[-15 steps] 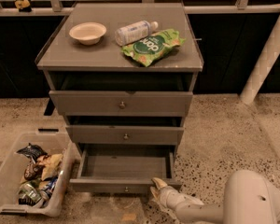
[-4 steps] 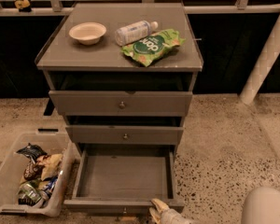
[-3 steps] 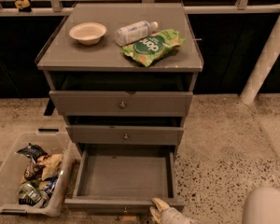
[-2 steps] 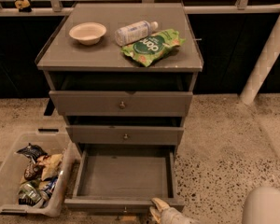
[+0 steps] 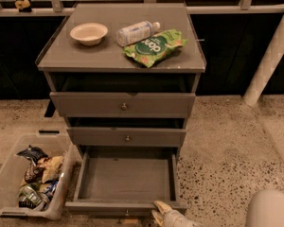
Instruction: Open bottom drawer
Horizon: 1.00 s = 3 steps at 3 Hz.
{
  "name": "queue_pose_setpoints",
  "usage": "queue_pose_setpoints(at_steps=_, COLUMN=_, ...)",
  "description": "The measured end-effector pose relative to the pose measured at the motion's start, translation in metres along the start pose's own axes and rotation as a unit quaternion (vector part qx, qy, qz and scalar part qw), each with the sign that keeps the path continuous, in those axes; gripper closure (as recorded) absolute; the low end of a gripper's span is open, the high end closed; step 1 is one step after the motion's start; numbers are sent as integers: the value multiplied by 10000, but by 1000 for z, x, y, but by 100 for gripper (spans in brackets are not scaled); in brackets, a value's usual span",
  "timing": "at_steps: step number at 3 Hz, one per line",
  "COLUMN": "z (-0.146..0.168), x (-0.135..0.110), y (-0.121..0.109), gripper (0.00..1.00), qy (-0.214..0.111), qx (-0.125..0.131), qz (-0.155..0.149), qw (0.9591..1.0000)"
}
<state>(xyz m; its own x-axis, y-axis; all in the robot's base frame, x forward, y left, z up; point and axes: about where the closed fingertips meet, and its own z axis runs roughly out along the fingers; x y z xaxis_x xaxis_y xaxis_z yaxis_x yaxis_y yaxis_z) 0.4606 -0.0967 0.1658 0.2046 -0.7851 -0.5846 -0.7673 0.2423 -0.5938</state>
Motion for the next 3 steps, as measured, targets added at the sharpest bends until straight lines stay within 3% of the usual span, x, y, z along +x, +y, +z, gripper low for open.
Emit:
queue_pose_setpoints(at_steps=1, z=0, x=0, y=0, gripper=12, qy=0, qx=0, qz=0, qw=10000)
queue_pose_setpoints(at_steps=2, z=0, x=0, y=0, gripper=0, qy=0, qx=0, qz=0, qw=10000)
queue_pose_setpoints(at_steps=3, z=0, x=0, y=0, gripper=0, qy=-1, qx=0, qz=0, qw=10000)
